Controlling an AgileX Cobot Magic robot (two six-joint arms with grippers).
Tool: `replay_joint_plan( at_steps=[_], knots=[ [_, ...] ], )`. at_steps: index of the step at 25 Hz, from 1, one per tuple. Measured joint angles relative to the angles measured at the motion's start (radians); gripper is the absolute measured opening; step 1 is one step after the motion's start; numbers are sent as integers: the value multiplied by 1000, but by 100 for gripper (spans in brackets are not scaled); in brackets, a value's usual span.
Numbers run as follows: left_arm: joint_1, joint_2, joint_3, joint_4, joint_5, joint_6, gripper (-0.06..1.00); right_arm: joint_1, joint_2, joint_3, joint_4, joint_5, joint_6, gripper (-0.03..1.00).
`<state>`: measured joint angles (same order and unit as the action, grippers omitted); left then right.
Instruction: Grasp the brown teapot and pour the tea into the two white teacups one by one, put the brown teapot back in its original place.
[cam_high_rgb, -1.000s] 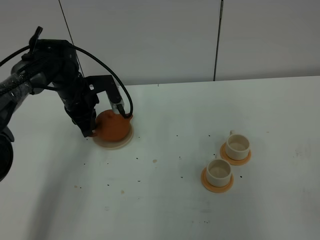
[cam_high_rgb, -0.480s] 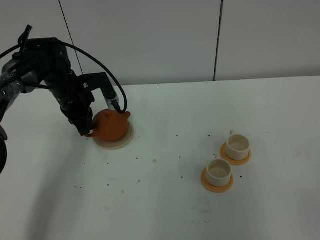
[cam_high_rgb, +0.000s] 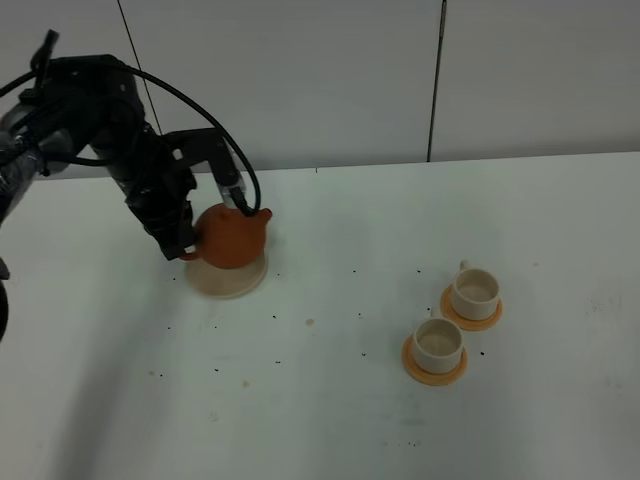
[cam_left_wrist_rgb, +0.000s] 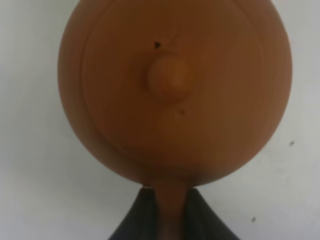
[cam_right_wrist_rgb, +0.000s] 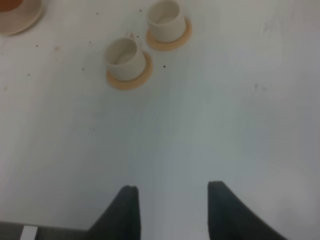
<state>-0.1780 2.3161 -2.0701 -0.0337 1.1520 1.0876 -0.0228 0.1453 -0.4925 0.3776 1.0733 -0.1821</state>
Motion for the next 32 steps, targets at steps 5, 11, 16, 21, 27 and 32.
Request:
replay_joint_plan(
  at_steps=[5,11,16,21,27,32],
  knots=[
    [-65,0,0,0,-17,1,17,0,0,0,1,0,0,31],
    [-139,0,0,-1,-42,-14,17,0,0,0,2,0,0,31],
    [-194,0,0,-1,-54,-27,17,0,0,0,2,0,0,31],
    [-234,0,0,-1,-101,-57,17,0,0,0,2,0,0,31],
    [-275,0,0,-1,-151,-77,17,0,0,0,2,0,0,31],
    [-313,0,0,0,-162,-94,17,0,0,0,2,0,0,31]
  ],
)
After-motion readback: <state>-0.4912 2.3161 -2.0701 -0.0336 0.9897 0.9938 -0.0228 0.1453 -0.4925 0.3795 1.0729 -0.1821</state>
